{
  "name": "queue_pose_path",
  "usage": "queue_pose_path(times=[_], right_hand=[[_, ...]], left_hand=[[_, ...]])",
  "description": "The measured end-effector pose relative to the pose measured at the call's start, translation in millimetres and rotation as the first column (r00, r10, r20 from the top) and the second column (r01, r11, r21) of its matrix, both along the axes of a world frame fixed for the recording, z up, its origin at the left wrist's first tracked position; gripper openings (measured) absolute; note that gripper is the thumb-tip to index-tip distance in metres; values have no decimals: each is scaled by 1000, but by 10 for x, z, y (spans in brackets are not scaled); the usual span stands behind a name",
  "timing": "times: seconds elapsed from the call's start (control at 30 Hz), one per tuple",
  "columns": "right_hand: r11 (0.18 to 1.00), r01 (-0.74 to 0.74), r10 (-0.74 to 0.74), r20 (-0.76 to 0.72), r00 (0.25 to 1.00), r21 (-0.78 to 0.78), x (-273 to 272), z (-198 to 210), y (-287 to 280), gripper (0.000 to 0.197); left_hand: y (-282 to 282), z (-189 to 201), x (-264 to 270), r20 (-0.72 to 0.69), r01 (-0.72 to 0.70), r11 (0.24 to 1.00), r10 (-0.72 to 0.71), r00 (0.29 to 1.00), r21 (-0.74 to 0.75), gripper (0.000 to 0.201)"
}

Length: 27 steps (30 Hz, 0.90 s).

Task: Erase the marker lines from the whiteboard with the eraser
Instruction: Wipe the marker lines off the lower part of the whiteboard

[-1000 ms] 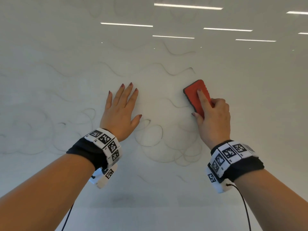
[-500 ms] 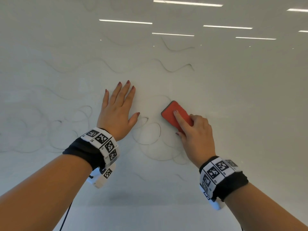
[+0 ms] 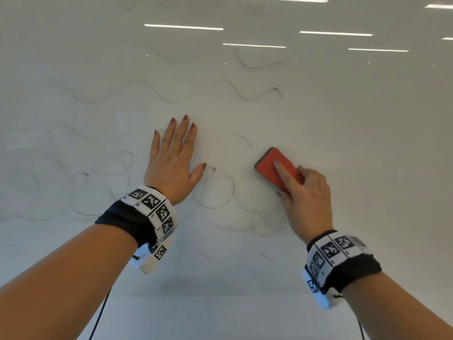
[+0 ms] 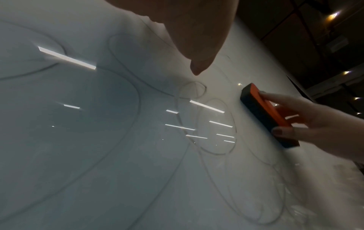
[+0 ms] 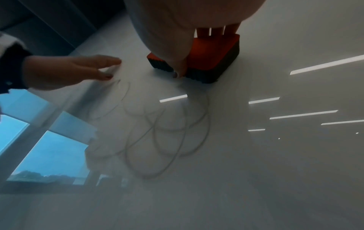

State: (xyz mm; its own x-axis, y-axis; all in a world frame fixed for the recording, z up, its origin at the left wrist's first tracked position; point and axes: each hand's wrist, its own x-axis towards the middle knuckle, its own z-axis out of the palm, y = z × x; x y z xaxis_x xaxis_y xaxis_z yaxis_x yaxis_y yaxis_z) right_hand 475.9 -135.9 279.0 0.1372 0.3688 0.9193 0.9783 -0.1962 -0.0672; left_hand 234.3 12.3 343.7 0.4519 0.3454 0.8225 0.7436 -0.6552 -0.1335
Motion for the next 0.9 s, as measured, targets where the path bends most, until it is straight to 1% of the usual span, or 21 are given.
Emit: queue_pose_path(times=[0.2, 0.3, 0.37, 0.47, 0.57, 0.7, 0.8, 0.9], right_hand=[[990, 70, -65, -46, 997, 124, 268, 621, -49, 65], [991, 63, -60, -32, 998, 117, 297, 632, -14, 65], [994, 43, -43, -3, 999, 104, 240, 499, 20, 64], [998, -8, 4, 59, 998, 69, 97, 182, 81, 61], [999, -53, 51, 117, 992, 13, -14, -182, 137, 63], [992, -118, 124, 147, 981, -52, -63, -600, 176, 66], [988, -121, 136, 171, 976, -96, -75, -786, 187, 67], [986, -111, 135, 198, 971, -125, -59, -839, 184, 68]], left_hand=[[0, -5, 15, 2, -14, 1000, 14, 1000, -5, 76], [12, -11, 4, 3, -12, 1000, 12, 1000, 6, 75], [17, -14, 0, 4, -13, 1000, 13, 1000, 14, 75], [12, -22, 13, 12, -9, 1000, 8, 1000, 14, 75], [0, -32, 38, 25, -7, 1000, 7, 1000, 8, 76], [-7, -40, 51, 23, -16, 1000, 16, 1000, 8, 77], [-17, -60, 56, 17, -21, 1000, 21, 1000, 4, 77], [-24, -89, 71, 9, -28, 1000, 28, 1000, 15, 78]])
